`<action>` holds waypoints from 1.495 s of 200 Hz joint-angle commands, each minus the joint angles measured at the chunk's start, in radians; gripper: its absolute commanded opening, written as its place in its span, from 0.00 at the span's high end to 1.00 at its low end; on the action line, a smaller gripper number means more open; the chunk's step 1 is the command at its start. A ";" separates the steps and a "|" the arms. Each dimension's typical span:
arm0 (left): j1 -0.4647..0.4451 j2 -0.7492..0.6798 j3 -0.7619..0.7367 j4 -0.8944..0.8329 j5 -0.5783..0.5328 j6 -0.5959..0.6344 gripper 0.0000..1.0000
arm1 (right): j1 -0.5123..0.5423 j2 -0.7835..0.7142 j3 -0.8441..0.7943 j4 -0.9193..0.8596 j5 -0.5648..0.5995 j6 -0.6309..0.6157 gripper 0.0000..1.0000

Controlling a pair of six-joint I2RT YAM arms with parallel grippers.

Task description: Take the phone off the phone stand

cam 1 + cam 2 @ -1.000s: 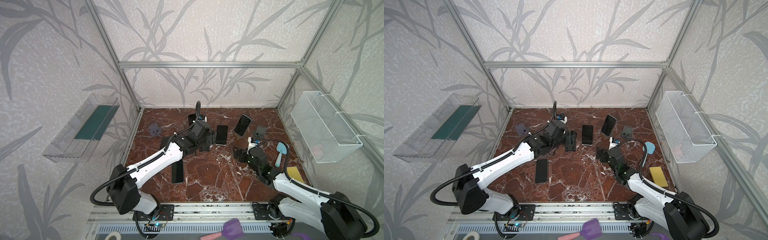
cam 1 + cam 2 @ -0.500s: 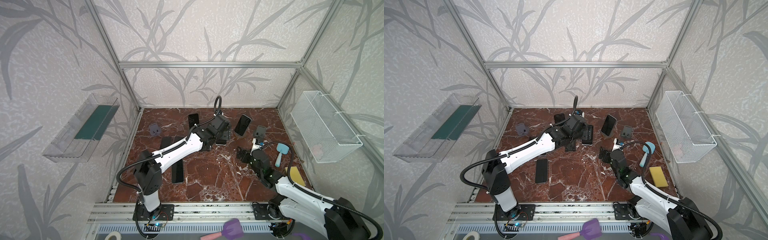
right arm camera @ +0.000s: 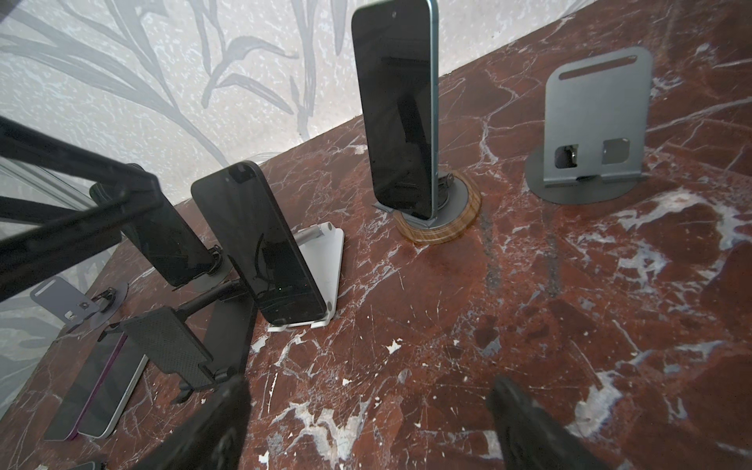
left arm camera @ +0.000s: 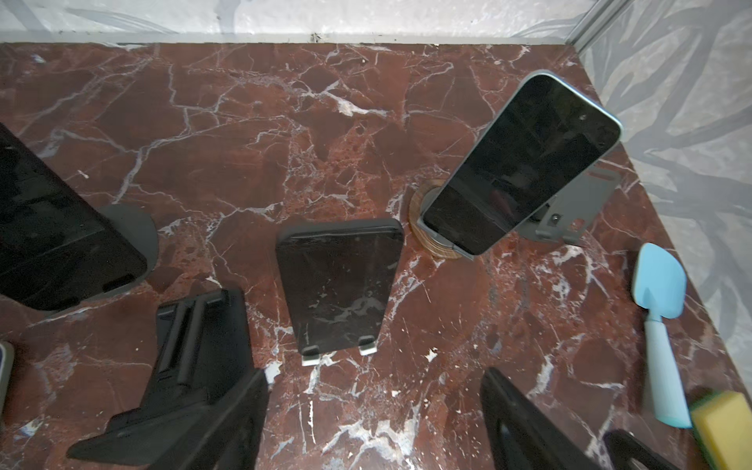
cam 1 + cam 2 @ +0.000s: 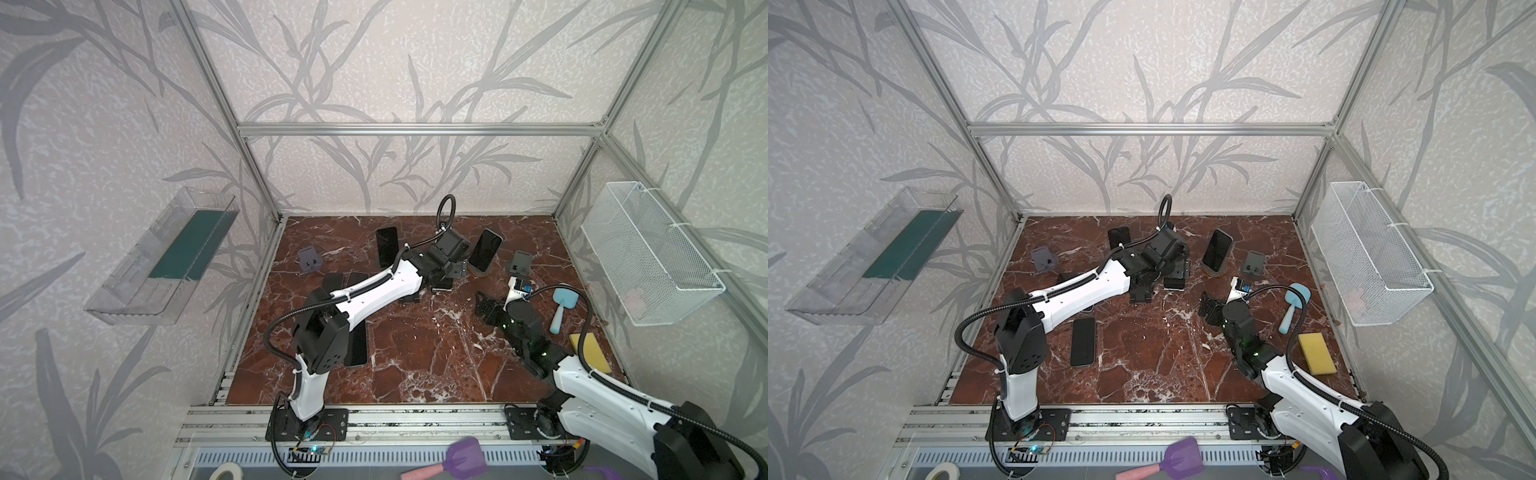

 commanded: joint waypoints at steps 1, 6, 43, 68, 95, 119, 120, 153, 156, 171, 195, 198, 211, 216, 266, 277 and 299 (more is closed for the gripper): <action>-0.009 0.011 -0.023 0.050 -0.135 -0.004 0.18 | 0.004 -0.013 -0.021 0.030 0.013 0.009 0.09; -0.009 0.015 -0.028 0.066 -0.142 -0.004 0.18 | 0.004 -0.010 -0.020 0.032 0.013 0.008 0.08; -0.009 0.085 0.019 0.067 -0.161 0.003 0.09 | 0.004 0.011 -0.015 0.041 -0.006 0.008 0.09; -0.007 0.108 0.019 0.107 -0.156 0.025 0.03 | 0.004 0.013 -0.015 0.041 -0.007 0.010 0.09; -0.002 0.139 0.045 0.108 -0.135 0.035 0.02 | 0.004 0.014 -0.015 0.044 -0.010 0.009 0.09; 0.002 0.169 0.075 0.093 -0.118 0.039 0.01 | 0.004 0.016 -0.015 0.046 -0.017 0.009 0.08; 0.003 0.170 0.076 0.091 -0.117 0.038 0.01 | 0.003 0.016 -0.015 0.047 -0.017 0.009 0.08; 0.016 0.217 0.144 0.034 -0.118 0.046 0.01 | 0.003 0.021 -0.014 0.050 -0.021 0.009 0.08; 0.018 0.218 0.149 0.028 -0.120 0.046 0.01 | 0.004 0.021 -0.015 0.050 -0.022 0.008 0.08; 0.021 0.228 0.165 0.016 -0.124 0.052 0.01 | 0.004 0.019 -0.014 0.050 -0.026 0.010 0.08; 0.021 0.238 0.181 0.004 -0.132 0.066 0.01 | 0.004 0.016 -0.015 0.049 -0.026 0.009 0.08; 0.021 0.240 0.183 0.002 -0.134 0.067 0.01 | 0.003 0.016 -0.015 0.049 -0.026 0.010 0.08; 0.022 0.247 0.193 -0.006 -0.138 0.065 0.01 | 0.003 0.017 -0.015 0.050 -0.027 0.010 0.08; 0.021 0.250 0.195 -0.008 -0.139 0.064 0.02 | 0.004 0.017 -0.015 0.050 -0.027 0.010 0.08; 0.031 0.313 0.264 -0.044 -0.149 0.073 0.03 | 0.004 0.014 -0.014 0.047 -0.026 0.010 0.08; 0.034 0.327 0.284 -0.053 -0.155 0.070 0.04 | 0.004 0.016 -0.012 0.050 -0.030 0.009 0.08; 0.039 0.346 0.308 -0.060 -0.178 0.071 0.07 | 0.003 0.025 -0.013 0.053 -0.033 0.009 0.08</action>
